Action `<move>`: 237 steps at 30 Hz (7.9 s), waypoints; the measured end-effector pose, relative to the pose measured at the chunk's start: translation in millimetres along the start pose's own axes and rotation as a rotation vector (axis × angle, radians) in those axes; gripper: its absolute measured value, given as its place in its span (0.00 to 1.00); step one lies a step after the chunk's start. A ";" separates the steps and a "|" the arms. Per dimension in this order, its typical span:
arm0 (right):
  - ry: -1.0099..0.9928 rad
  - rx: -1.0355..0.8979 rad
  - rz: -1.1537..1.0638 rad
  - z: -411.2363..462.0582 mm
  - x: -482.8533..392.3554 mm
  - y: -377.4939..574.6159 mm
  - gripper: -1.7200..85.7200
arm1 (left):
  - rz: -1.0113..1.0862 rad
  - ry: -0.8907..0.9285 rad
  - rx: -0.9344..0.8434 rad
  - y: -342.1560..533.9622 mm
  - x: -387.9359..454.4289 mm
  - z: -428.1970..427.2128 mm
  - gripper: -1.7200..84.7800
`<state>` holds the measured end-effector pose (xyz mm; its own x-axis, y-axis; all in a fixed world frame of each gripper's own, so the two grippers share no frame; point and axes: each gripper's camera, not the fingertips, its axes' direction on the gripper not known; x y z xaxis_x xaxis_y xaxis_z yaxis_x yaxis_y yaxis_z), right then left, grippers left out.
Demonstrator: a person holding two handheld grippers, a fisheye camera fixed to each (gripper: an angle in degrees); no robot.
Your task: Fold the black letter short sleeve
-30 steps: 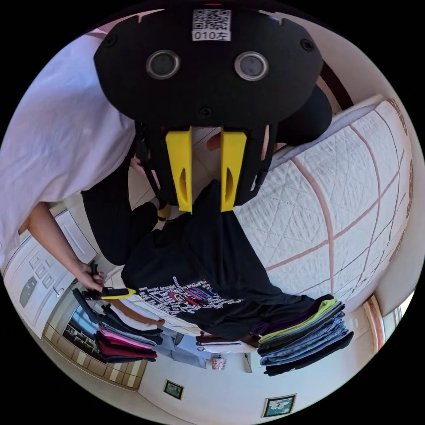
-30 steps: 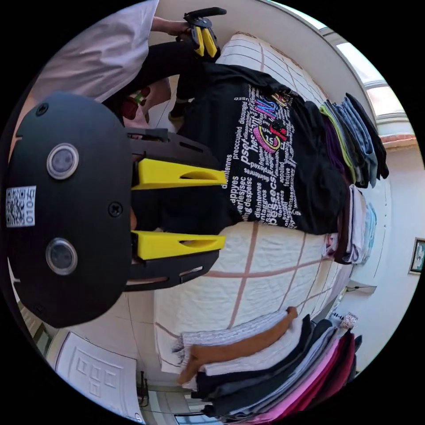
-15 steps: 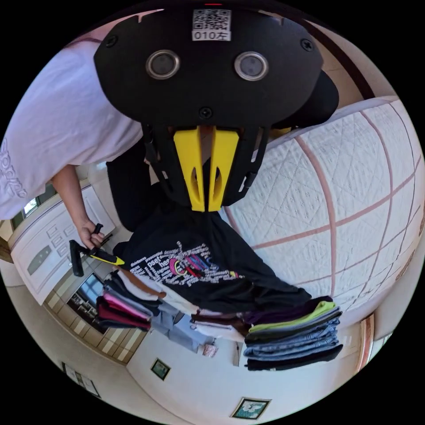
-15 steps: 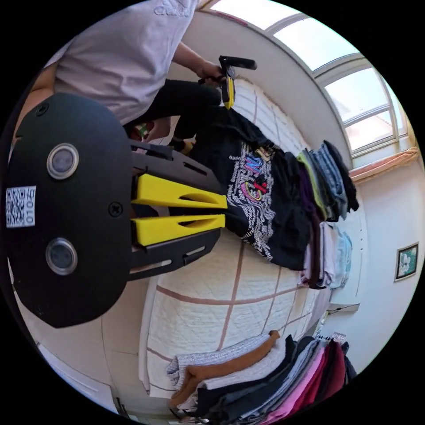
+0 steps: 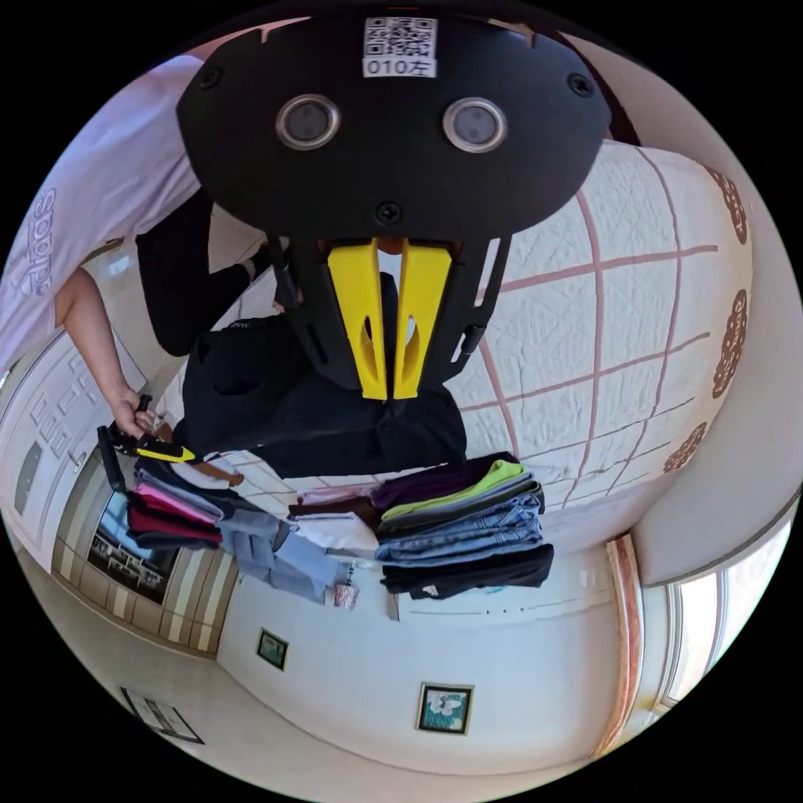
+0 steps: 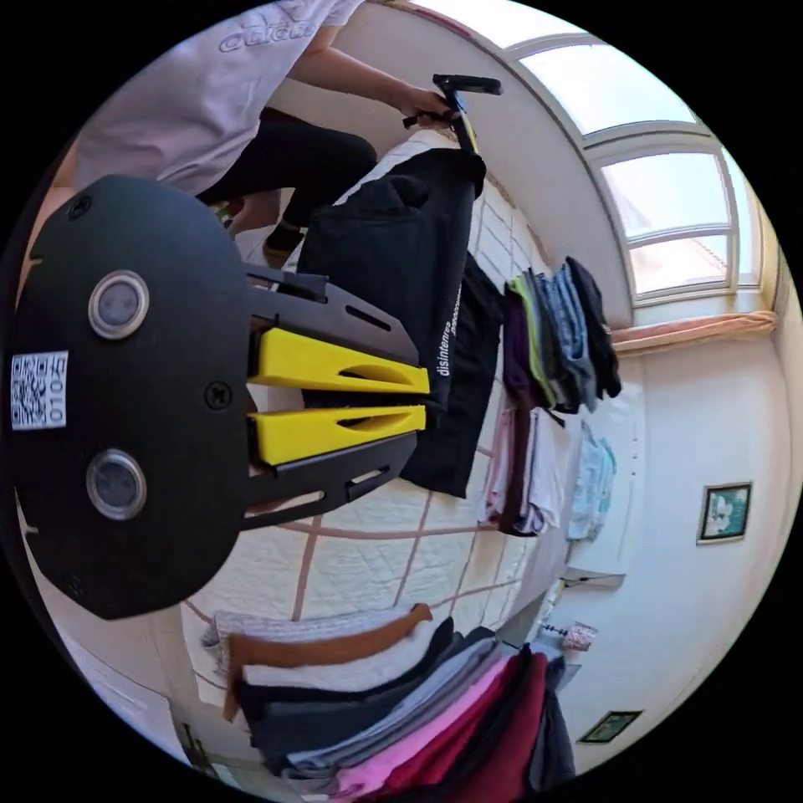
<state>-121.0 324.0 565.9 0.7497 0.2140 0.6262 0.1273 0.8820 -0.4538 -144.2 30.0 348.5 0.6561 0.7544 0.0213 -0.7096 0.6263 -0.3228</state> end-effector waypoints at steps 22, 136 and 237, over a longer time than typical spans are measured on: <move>-0.436 -0.608 -0.766 181.2 -1.7 -267.7 0.06 | 0.443 0.463 -0.275 -155.6 -137.6 336.5 0.03; -0.264 -0.223 0.224 -142.3 364.1 -626.3 0.17 | 0.047 0.333 -0.021 -372.0 243.4 664.6 0.15; -0.159 -0.341 -0.789 199.6 -174.3 -620.5 0.07 | -0.822 0.150 -0.146 -37.6 -274.5 472.3 0.02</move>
<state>-460.4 -176.7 864.9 0.2640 -0.3275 0.9072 0.7774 0.6290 0.0008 -418.9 -107.8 801.8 0.9831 0.0303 0.1804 0.0410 0.9247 -0.3786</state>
